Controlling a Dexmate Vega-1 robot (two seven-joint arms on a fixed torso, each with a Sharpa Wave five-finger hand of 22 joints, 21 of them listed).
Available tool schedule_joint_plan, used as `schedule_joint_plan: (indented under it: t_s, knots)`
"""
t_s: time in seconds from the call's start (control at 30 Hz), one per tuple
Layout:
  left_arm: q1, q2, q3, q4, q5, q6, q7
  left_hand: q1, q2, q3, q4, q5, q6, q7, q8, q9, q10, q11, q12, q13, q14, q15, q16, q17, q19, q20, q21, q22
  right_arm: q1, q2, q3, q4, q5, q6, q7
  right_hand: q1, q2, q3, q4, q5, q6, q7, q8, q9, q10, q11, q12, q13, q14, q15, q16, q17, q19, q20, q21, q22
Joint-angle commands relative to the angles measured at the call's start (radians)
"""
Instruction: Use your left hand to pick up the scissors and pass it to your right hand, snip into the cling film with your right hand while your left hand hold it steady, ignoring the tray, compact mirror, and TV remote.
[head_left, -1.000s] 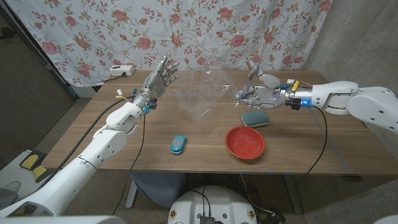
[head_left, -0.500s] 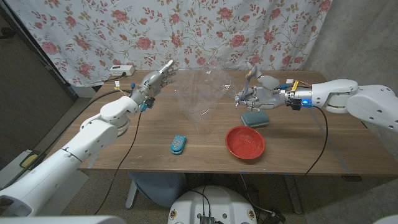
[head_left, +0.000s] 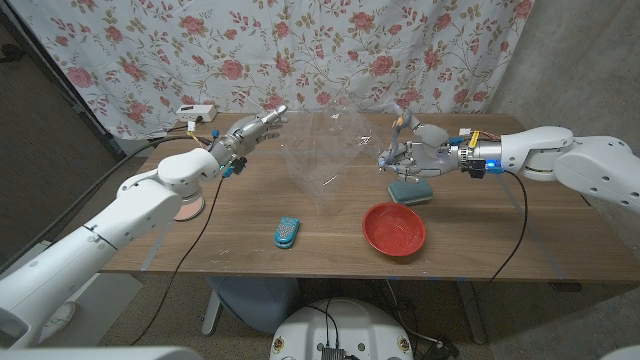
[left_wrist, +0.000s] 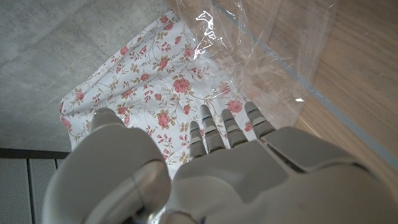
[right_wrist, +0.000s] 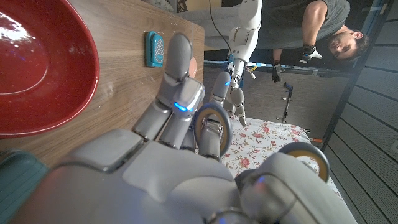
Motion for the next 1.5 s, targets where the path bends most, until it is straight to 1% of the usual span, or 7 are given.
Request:
schedule_joint_plan:
  t_s: [0.03, 0.17, 0.27, 0.33, 0.43, 0.9, 1.5]
  knots:
    - [-0.036, 0.039, 0.041, 0.016, 0.075, 0.032, -0.044, 0.022, -0.003, 0.0, -0.011, -0.007, -0.006, -0.01, -0.01, 0.001, -0.036, 0.006, -0.015, 0.0, -0.037, 0.01, -0.013, -0.008, -0.025, 0.014, -0.013, -0.004, 0.027, 0.016, -0.028, 0.023, -0.001, -0.003, 0.034, 0.013, 0.008, -0.005, -0.007, 0.006, 0.011, 0.002, 0.001, 0.005, 0.422, -0.229, 0.099, 0.007, -0.052, -0.056, 0.003, 0.002, -0.001, -0.048, 0.002, 0.004]
    - [-0.028, 0.027, 0.053, -0.008, 0.126, 0.047, 0.021, 0.037, -0.003, -0.002, -0.023, -0.011, -0.088, -0.009, -0.036, 0.001, -0.158, -0.003, -0.055, -0.018, -0.086, 0.024, -0.018, -0.034, -0.035, 0.01, -0.03, -0.014, 0.04, 0.02, -0.039, 0.027, -0.013, -0.002, 0.043, 0.016, 0.01, -0.004, -0.007, 0.006, 0.011, 0.002, 0.002, 0.007, 0.421, -0.226, 0.1, 0.008, -0.052, -0.056, 0.003, 0.002, -0.001, -0.049, 0.0, 0.0]
    - [-0.098, 0.091, 0.142, -0.11, 0.32, 0.198, 0.047, 0.051, 0.003, 0.002, -0.031, -0.012, -0.144, -0.011, -0.039, 0.001, -0.204, 0.014, -0.061, -0.028, -0.094, 0.036, -0.015, -0.048, -0.033, 0.018, -0.035, -0.016, 0.048, 0.021, -0.045, 0.027, -0.015, -0.009, 0.049, 0.021, 0.013, -0.004, -0.008, 0.007, 0.011, 0.001, 0.001, 0.008, 0.42, -0.226, 0.097, 0.004, -0.052, -0.055, 0.003, 0.002, -0.003, -0.047, 0.004, 0.004]
    - [-0.112, 0.086, 0.157, -0.105, 0.334, 0.197, 0.021, 0.05, 0.002, 0.0, -0.032, -0.013, -0.148, -0.013, -0.036, 0.001, -0.209, 0.006, -0.06, -0.031, -0.102, 0.036, -0.017, -0.051, -0.032, 0.015, -0.036, -0.016, 0.052, 0.018, -0.049, 0.026, -0.025, -0.005, 0.054, 0.024, 0.013, -0.005, -0.009, 0.007, 0.01, 0.002, 0.0, 0.008, 0.418, -0.229, 0.099, 0.008, -0.052, -0.055, 0.002, 0.002, -0.002, -0.05, 0.001, -0.002]
    - [-0.153, 0.096, 0.219, -0.13, 0.461, 0.257, 0.02, 0.049, 0.0, -0.001, -0.032, -0.014, -0.158, -0.015, -0.036, 0.001, -0.21, 0.006, -0.057, -0.034, -0.109, 0.033, -0.017, -0.055, -0.034, 0.017, -0.039, -0.017, 0.064, 0.014, -0.053, 0.027, -0.027, -0.016, 0.06, 0.023, 0.012, -0.008, -0.008, 0.006, 0.009, 0.001, -0.003, 0.007, 0.417, -0.228, 0.096, 0.003, -0.052, -0.055, 0.002, 0.001, -0.004, -0.05, 0.003, -0.001]
    - [-0.195, 0.037, 0.266, -0.013, 0.503, 0.215, -0.09, 0.041, -0.025, -0.021, -0.035, -0.007, -0.173, -0.026, -0.031, 0.001, -0.207, -0.012, -0.048, -0.046, -0.137, 0.021, -0.019, -0.071, -0.038, 0.007, -0.05, -0.02, 0.079, 0.018, -0.067, 0.037, -0.039, -0.017, 0.074, 0.051, 0.019, -0.008, -0.014, 0.006, 0.009, 0.002, -0.01, 0.011, 0.417, -0.226, 0.091, -0.004, -0.057, -0.055, 0.0, 0.001, -0.006, -0.049, 0.004, -0.011]
    - [-0.25, -0.004, 0.335, 0.007, 0.599, 0.223, -0.168, 0.057, -0.03, -0.027, -0.045, 0.011, -0.209, -0.03, -0.028, 0.002, -0.269, 0.0, -0.059, -0.064, -0.173, 0.029, -0.023, -0.096, -0.041, 0.004, -0.063, -0.023, 0.085, 0.019, -0.071, 0.039, -0.035, -0.02, 0.086, 0.071, 0.031, -0.008, -0.013, 0.004, 0.013, 0.003, -0.012, 0.021, 0.421, -0.226, 0.083, -0.015, -0.057, -0.055, -0.002, 0.0, -0.009, -0.047, 0.009, -0.016]
